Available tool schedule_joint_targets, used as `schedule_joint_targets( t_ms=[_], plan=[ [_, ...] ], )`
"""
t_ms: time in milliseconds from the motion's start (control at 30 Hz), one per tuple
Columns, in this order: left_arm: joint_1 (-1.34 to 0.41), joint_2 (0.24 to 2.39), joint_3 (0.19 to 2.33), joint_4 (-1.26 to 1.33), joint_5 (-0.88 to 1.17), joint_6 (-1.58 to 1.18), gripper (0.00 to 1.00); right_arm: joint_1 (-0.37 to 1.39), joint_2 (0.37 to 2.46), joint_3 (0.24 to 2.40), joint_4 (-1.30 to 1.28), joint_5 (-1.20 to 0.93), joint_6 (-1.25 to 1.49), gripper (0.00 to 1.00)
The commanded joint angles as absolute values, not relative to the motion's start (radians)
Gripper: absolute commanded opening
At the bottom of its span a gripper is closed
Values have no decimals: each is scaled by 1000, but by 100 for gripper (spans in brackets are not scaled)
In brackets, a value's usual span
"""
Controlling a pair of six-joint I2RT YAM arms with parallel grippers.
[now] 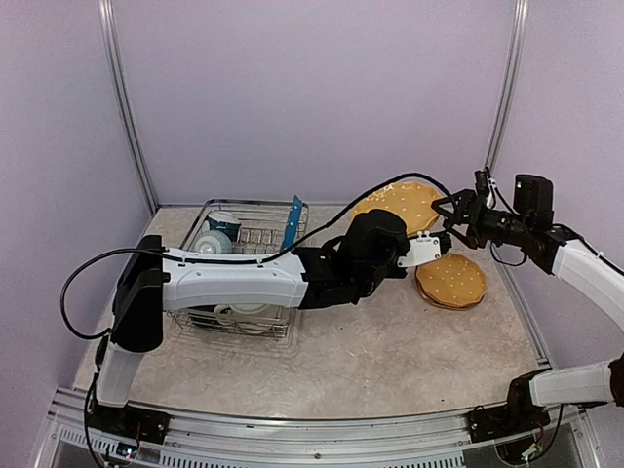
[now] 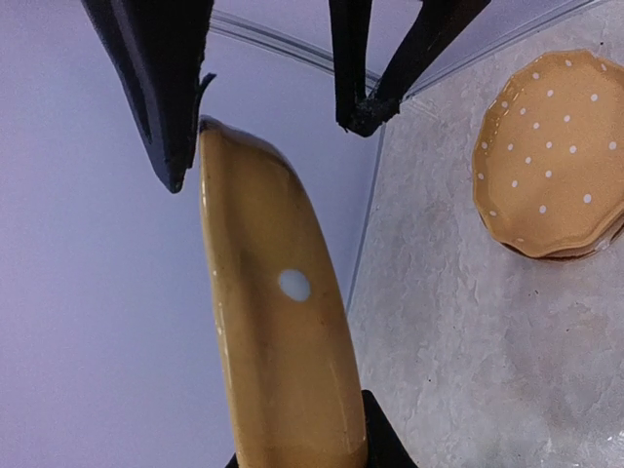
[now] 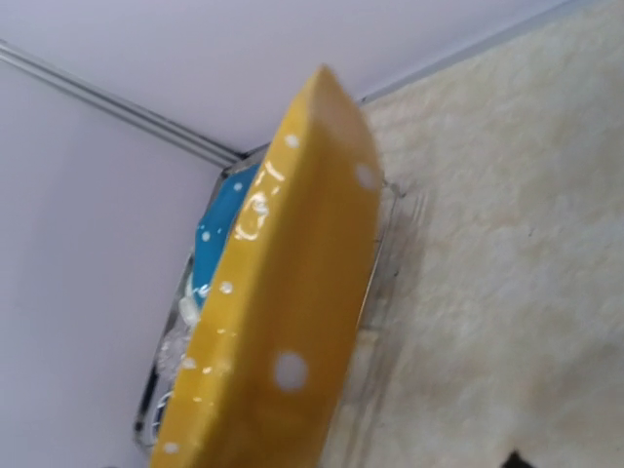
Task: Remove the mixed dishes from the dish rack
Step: Pass from the left arm to the right
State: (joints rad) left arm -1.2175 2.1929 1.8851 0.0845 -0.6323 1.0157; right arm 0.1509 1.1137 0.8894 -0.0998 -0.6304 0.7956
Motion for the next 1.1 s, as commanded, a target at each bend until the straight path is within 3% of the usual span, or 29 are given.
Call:
schedule_joint_targets(
  t_ms=[0,300,400,467,667,700,800,900,1000,1067],
  plan=[
    [-1233,2206,1931,268,-662,1083,0,163,1142,845,-8,-695,874,80],
    [-1255,2256,1931,299,-632,1112,0,164,1203,780,99,-749,965,80],
    [-1260,2264,1927,294,-633,1113,0,164,1198,742,170,-749,1013,72],
    [-1264,2264,1922,289,-641,1113,0,164,1201,717,231,-755,1048,60],
    [-1273,2235,1876,268,-648,1067,0,164,1220,671,360,-763,1132,6],
    [-1273,2232,1876,261,-653,1049,0,164,1217,669,365,-758,1139,1],
    [-1273,2226,1885,220,-672,994,1,163,1200,664,364,-732,1143,0],
    [-1271,2207,1889,138,-675,895,14,162,1185,654,377,-707,1149,0],
    [-1265,2165,1886,33,-666,772,42,151,1175,650,382,-697,1146,0],
    [-1259,2132,1883,-52,-653,686,66,136,1174,646,393,-701,1146,0]
  ],
)
